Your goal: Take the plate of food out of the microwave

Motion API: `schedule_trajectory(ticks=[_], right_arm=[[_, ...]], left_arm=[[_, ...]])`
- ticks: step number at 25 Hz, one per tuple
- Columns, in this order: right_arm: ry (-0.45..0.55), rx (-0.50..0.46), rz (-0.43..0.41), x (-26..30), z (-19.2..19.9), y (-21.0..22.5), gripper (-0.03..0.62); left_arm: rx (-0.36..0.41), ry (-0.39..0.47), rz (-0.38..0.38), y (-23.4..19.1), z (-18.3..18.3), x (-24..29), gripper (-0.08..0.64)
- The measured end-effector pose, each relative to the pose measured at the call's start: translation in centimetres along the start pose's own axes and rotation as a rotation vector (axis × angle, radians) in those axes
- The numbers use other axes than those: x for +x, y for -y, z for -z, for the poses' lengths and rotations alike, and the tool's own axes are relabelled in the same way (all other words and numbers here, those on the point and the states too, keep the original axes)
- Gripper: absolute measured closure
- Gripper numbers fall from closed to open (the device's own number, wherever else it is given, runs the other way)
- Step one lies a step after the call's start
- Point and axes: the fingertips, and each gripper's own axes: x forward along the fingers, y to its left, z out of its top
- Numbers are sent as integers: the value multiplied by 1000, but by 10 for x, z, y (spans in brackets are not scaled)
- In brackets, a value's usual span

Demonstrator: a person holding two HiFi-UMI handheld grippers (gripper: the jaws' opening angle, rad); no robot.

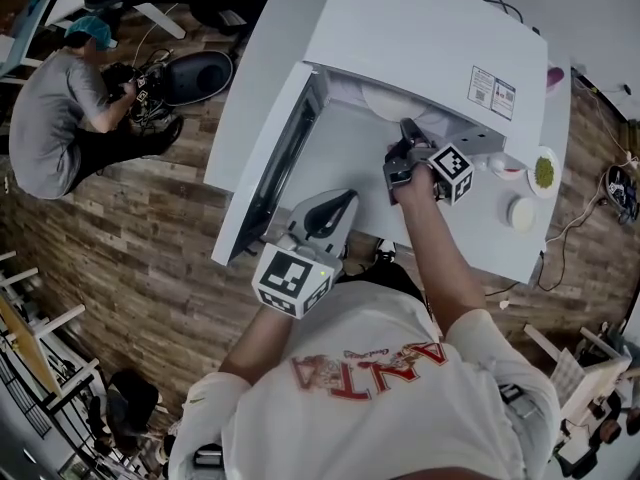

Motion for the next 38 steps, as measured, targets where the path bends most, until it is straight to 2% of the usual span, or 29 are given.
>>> schedule_trajectory(ticks=[14,18,23,33,38], right_arm=[[-3,16,-54,11,2,1,569],[6,27,-115,4,0,-6,575],[0,47,-147,-9,-2,-4,575],[-137,12,-200,-70,23,-15,574],[-201,-10,-200,-113,32,-2,574]], left_arm=[[-11,-7,-39,4,7,-12,551],[-25,6,-49,2,3,-14,551],[-39,21,-37,11,-2,-15,551],[4,52,-19,45,-11,-14,551],[29,69,-8,68,-14,-15,551]])
